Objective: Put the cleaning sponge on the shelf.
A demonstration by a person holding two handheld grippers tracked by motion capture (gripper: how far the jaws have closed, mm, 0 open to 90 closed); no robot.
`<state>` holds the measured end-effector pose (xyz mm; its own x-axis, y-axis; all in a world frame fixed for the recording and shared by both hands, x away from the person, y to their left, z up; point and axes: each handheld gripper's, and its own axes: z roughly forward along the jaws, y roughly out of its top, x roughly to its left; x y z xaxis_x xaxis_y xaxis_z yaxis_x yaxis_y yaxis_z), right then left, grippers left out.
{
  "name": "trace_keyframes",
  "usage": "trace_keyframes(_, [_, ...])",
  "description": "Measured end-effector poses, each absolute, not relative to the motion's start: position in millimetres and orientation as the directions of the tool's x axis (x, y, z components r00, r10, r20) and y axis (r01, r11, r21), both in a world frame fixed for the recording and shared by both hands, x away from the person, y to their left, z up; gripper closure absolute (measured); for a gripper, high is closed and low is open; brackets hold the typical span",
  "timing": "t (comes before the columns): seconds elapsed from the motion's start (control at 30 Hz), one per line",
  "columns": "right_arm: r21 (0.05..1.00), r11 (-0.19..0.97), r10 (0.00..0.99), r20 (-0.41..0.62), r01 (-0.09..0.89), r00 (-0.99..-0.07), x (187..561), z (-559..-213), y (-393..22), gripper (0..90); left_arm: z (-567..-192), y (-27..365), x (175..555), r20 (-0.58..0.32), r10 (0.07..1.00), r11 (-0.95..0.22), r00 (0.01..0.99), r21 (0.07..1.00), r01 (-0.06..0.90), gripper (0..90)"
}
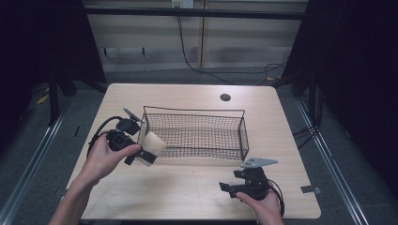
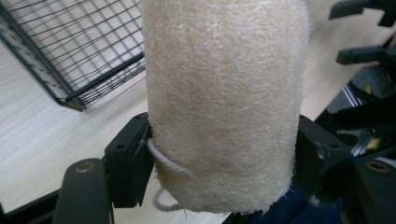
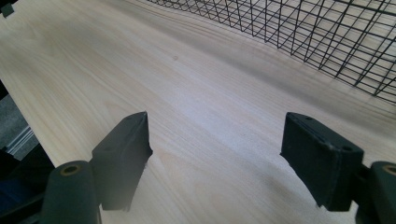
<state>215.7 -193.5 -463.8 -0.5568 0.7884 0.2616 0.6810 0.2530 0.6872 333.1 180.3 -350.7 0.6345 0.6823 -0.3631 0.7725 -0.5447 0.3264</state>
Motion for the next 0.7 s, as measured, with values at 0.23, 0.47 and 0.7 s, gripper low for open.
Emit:
trace_keyframes(0.23, [0.687,0.253,0.789,0.260,0.681,-0.556,216,-464,-194,23.5,-344,178,342,-0.356,0.705,-0.523,0.613,0.322,0.789,30.5])
trace_keyframes(0.47, [0.688,0.252,0.789,0.261,0.681,-0.556,215,-464,-194,23.5,-341,174,349,-0.347,0.735,-0.494,0.582,0.314,0.811,30.5])
trace_keyframes(0.7, [0.685,0.255,0.787,0.263,0.683,-0.558,216,-464,-194,23.6,-341,171,359,-0.352,0.771,-0.445,0.531,0.300,0.844,30.4])
